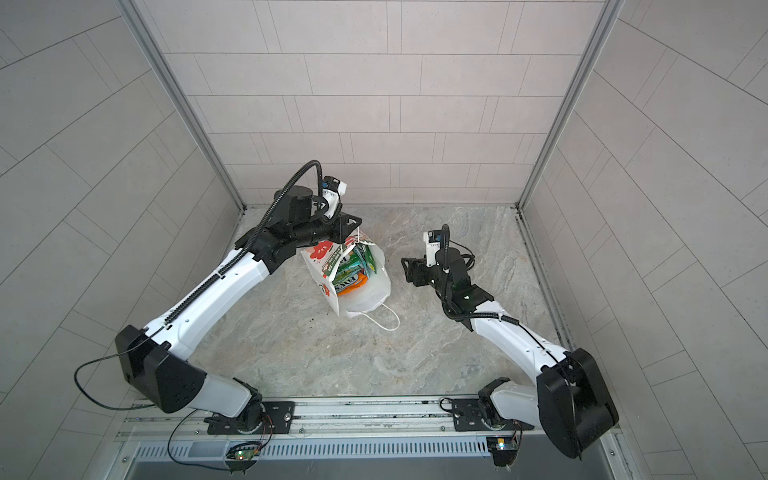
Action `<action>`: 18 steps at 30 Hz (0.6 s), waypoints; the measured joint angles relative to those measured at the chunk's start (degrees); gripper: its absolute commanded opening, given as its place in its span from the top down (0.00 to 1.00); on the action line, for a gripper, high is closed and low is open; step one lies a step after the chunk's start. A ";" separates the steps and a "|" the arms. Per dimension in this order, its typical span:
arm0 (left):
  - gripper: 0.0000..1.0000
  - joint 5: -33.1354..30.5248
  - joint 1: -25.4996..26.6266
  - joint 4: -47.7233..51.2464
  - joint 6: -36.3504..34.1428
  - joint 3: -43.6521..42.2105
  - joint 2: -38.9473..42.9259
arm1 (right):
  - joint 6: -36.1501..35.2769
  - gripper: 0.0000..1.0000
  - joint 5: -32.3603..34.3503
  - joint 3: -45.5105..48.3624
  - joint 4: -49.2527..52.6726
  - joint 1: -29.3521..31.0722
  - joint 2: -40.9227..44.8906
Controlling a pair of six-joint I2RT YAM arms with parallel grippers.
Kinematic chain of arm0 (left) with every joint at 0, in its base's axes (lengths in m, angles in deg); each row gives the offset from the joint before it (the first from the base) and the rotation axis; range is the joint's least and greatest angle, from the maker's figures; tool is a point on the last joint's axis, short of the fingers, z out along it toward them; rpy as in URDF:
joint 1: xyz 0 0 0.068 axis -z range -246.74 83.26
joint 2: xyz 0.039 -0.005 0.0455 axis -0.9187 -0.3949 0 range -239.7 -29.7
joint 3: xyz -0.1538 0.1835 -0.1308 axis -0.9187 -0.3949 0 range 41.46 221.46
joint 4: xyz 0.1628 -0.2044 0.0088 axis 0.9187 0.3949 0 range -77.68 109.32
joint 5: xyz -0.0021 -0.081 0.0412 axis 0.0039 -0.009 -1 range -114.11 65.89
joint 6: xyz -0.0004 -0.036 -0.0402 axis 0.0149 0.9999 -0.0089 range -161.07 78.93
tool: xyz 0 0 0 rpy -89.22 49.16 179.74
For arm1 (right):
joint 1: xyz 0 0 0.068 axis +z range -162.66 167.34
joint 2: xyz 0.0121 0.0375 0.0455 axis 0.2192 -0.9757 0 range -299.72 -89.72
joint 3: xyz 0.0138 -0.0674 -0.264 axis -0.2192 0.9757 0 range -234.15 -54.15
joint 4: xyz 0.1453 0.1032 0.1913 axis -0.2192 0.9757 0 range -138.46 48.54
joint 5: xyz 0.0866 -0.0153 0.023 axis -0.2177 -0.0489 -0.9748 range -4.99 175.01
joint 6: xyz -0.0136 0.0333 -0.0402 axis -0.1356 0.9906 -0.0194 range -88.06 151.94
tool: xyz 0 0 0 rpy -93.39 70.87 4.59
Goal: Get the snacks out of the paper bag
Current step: 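Hold the bag with the left gripper while lowering the right gripper into its opening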
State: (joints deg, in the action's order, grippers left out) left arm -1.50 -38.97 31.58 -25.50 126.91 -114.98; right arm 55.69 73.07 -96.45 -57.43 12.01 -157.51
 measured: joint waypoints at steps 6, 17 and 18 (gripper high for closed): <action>1.00 -3.61 0.00 1.33 0.02 0.02 0.00 | -2.82 0.31 -9.44 -1.53 3.13 4.17 2.01; 1.00 -3.74 -2.12 0.59 2.43 -1.29 0.15 | -8.61 0.42 -15.80 -7.10 5.92 15.56 -5.51; 1.00 -3.43 -2.43 0.44 2.64 -1.55 0.22 | -8.90 0.44 -15.98 -7.72 5.97 16.06 -6.54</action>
State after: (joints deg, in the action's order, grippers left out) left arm -4.93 -41.39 32.02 -22.85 125.36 -114.76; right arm 46.80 57.09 -104.17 -51.47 28.07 -164.04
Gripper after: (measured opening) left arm 0.056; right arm 0.588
